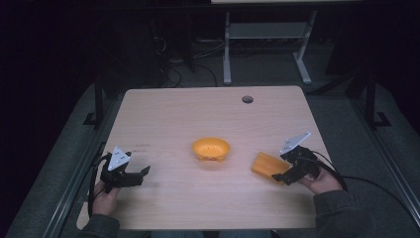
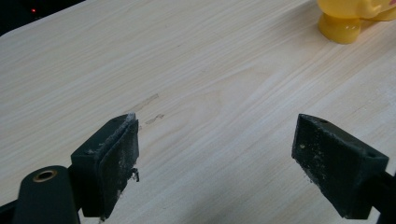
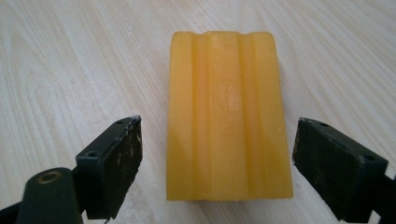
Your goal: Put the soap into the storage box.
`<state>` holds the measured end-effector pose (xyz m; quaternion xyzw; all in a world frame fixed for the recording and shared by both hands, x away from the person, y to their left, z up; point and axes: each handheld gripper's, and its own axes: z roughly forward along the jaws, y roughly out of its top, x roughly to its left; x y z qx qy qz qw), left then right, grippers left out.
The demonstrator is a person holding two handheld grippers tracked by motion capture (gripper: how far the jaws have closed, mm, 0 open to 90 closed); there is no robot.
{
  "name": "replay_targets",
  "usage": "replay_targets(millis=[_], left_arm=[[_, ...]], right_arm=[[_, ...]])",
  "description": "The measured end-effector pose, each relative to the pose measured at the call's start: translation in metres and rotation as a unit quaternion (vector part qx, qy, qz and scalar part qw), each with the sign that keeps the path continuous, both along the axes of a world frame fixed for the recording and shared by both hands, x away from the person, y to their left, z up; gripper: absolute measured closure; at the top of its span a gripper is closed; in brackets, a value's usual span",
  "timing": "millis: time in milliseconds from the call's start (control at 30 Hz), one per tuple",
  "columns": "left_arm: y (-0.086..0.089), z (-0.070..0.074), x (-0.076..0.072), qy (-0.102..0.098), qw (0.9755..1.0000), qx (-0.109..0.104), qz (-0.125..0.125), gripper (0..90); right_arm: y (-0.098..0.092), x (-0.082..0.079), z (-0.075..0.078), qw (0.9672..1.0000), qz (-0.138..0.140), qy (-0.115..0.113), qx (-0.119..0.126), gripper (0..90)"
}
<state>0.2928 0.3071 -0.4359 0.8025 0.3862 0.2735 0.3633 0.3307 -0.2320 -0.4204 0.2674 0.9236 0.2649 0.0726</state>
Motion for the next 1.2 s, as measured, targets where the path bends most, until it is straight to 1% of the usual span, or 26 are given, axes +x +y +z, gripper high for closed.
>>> replay_targets(millis=[133, 167, 200, 233, 300, 367, 400, 500, 567, 600, 633, 833, 1100, 1200], left_arm=[[0.000, 0.000, 0.000, 0.000, 1.0000, 0.001, -0.001, 14.1], [0.000, 0.000, 0.000, 0.000, 1.0000, 0.001, -0.001, 14.1], [0.000, 0.000, 0.000, 0.000, 1.0000, 0.000, -0.001, 14.1], [0.000, 0.000, 0.000, -0.001, 1.0000, -0.002, 0.000, 14.1], [0.000, 0.000, 0.000, -0.002, 1.0000, -0.004, 0.000, 14.0], [0.000, 0.000, 0.000, -0.002, 1.0000, -0.004, 0.000, 14.1], [0.000, 0.000, 0.000, -0.003, 1.0000, -0.008, 0.002, 14.1], [0.000, 0.000, 0.000, -0.003, 0.9999, -0.009, 0.001, 14.1], [0.000, 0.000, 0.000, -0.003, 1.0000, -0.007, 0.000, 14.1], [0.000, 0.000, 0.000, -0.003, 1.0000, -0.005, 0.000, 14.1], [0.000, 0.000, 0.000, -0.004, 1.0000, -0.008, 0.000, 14.1], [0.000, 0.000, 0.000, -0.004, 0.9999, -0.009, 0.001, 14.1], [0.000, 0.000, 0.000, -0.005, 0.9999, -0.010, 0.001, 14.1], [0.001, 0.000, 0.000, -0.005, 0.9999, -0.010, 0.001, 14.1]], right_arm=[[0.007, 0.004, -0.002, 0.9999, 0.002, 0.008, -0.007, 14.6], [0.007, 0.004, -0.002, 0.9999, 0.002, 0.008, -0.007, 14.6], [0.008, 0.006, -0.003, 0.9999, 0.009, 0.003, -0.012, 14.4], [0.013, 0.009, -0.004, 0.9997, 0.012, 0.007, -0.019, 14.4], [0.015, 0.010, -0.005, 0.9997, 0.012, 0.006, -0.021, 14.2], [0.018, 0.014, -0.009, 0.9995, 0.017, 0.012, -0.026, 14.3], [0.019, 0.015, -0.010, 0.9994, 0.015, 0.014, -0.028, 13.8], [0.019, 0.016, -0.010, 0.9996, 0.012, 0.015, -0.023, 13.9], [0.019, 0.018, -0.011, 0.9995, 0.011, 0.013, -0.028, 14.2], [0.019, 0.018, -0.011, 0.9994, 0.008, 0.017, -0.028, 14.2], [0.019, 0.019, -0.012, 0.9994, 0.006, 0.018, -0.029, 14.2], [0.022, 0.021, -0.015, 0.9991, 0.011, 0.019, -0.035, 14.2], [0.028, 0.026, -0.021, 0.9986, 0.014, 0.028, -0.043, 14.2], [0.032, 0.028, -0.024, 0.9981, 0.017, 0.031, -0.050, 14.2]])
